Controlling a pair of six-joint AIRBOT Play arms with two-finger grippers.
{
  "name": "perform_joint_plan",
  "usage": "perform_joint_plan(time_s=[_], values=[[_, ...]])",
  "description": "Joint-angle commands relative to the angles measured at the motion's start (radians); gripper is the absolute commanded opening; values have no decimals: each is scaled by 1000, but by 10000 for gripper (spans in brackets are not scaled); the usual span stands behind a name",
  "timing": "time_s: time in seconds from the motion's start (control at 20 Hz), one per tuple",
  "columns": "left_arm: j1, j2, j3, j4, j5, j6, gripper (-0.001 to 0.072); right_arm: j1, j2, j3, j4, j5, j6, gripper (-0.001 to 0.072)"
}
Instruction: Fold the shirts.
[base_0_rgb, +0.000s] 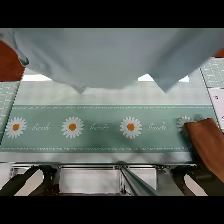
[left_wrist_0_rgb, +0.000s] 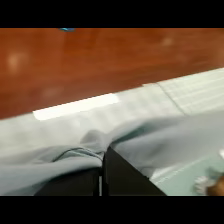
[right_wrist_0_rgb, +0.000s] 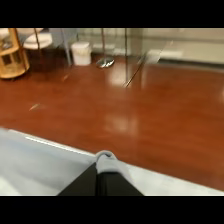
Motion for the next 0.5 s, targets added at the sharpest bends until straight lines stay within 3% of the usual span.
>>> perform_joint_plan(time_s=[0.0, 0.3, 0.45], values=[[-27, 150, 43, 203, -16, -23, 16, -1, 120, 24, -116, 68, 27, 29], [-385, 309, 43, 486, -29, -80, 15, -1, 175, 23, -110, 223, 67, 29], [-458, 303, 37, 568, -97, -109, 16, -1, 172, 13, -109, 255, 87, 29]])
